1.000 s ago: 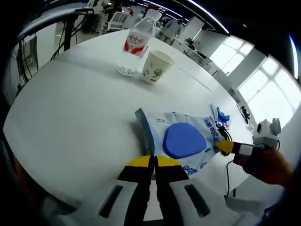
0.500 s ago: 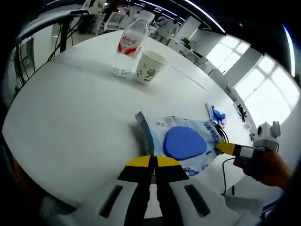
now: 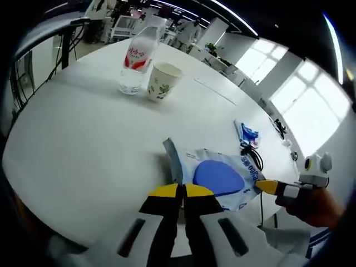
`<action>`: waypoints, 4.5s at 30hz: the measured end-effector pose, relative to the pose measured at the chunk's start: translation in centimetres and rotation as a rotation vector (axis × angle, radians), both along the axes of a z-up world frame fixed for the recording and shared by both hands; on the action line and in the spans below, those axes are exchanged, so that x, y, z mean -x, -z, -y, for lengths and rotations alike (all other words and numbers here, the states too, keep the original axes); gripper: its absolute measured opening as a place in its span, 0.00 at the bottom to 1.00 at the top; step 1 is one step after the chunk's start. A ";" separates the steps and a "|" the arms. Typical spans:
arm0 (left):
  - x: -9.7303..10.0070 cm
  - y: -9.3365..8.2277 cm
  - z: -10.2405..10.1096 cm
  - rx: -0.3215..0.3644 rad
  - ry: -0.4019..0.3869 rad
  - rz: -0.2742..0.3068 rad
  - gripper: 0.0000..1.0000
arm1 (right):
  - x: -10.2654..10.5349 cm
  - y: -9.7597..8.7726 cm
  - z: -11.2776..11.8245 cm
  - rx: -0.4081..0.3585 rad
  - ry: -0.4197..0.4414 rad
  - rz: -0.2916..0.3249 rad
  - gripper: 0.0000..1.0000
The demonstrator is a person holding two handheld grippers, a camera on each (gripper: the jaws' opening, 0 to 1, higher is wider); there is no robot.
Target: Arrange the tabletop items into an orderly group along one side of the table until the central work area is clear of visible clutter.
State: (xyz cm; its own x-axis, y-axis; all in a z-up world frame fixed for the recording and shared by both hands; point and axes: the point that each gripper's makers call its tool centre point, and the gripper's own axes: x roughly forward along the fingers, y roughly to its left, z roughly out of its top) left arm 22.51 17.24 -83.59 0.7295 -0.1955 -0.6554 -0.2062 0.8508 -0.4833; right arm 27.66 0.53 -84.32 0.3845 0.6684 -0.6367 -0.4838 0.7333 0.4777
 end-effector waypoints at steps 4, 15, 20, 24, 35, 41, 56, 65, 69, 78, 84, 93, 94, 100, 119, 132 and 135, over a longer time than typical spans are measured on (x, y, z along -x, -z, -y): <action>-0.1 -0.2 0.3 -0.004 0.025 0.007 0.00 | 0.7 -0.1 0.7 0.003 0.009 0.001 0.00; -1.3 -0.4 1.1 -0.025 0.062 0.015 0.00 | 0.8 0.0 1.4 -0.005 0.021 0.000 0.00; -2.6 -0.6 1.5 -0.035 0.070 0.020 0.00 | -0.6 -0.5 1.6 -0.007 0.026 0.012 0.00; -4.1 -0.8 1.2 -0.038 0.073 0.025 0.00 | -2.2 -1.2 1.7 -0.014 0.033 0.027 0.00; -9.7 -2.3 2.1 -0.012 0.066 0.076 0.00 | -9.3 -2.6 2.4 -0.021 0.049 0.084 0.00; -12.6 -2.6 2.2 -0.009 0.073 0.091 0.00 | -13.0 -3.5 2.6 -0.035 0.069 0.110 0.00; -17.4 -1.0 -1.8 0.002 -0.034 0.079 0.00 | -18.0 -1.2 -1.2 -0.050 0.052 0.098 0.00; -18.0 2.0 -2.8 0.059 -0.112 0.035 0.00 | -18.3 2.0 -1.6 -0.025 0.114 0.014 0.00; -17.6 2.3 -2.8 0.093 -0.163 0.016 0.00 | -18.8 3.1 -1.9 -0.024 0.126 -0.005 0.00; -18.2 1.8 -3.6 0.114 -0.212 0.031 0.00 | -18.4 2.6 -2.7 -0.039 0.128 -0.026 0.00; -18.2 1.9 -4.1 0.103 -0.226 0.032 0.01 | -18.2 2.5 -3.0 -0.027 0.106 -0.023 0.00; -17.7 0.7 -4.4 0.094 -0.236 0.052 0.08 | -18.1 1.8 -2.0 -0.026 0.115 -0.017 0.08; -17.7 0.5 -4.4 0.094 -0.238 0.055 0.08 | -18.1 1.7 -1.9 -0.029 0.116 -0.018 0.09; -16.7 -0.2 -3.8 -0.008 -0.154 0.055 0.08 | -17.2 1.0 -1.3 -0.029 0.110 -0.004 0.12; -16.7 0.1 2.6 -0.070 0.016 0.071 0.08 | -17.7 0.6 5.3 -0.025 0.199 0.033 0.10; -18.8 -1.5 10.4 -0.068 0.221 0.122 0.08 | -18.2 0.1 12.9 -0.002 0.325 0.048 0.09; -19.7 -2.0 11.9 -0.078 0.265 0.140 0.08 | -18.4 -0.1 13.6 0.005 0.340 0.052 0.09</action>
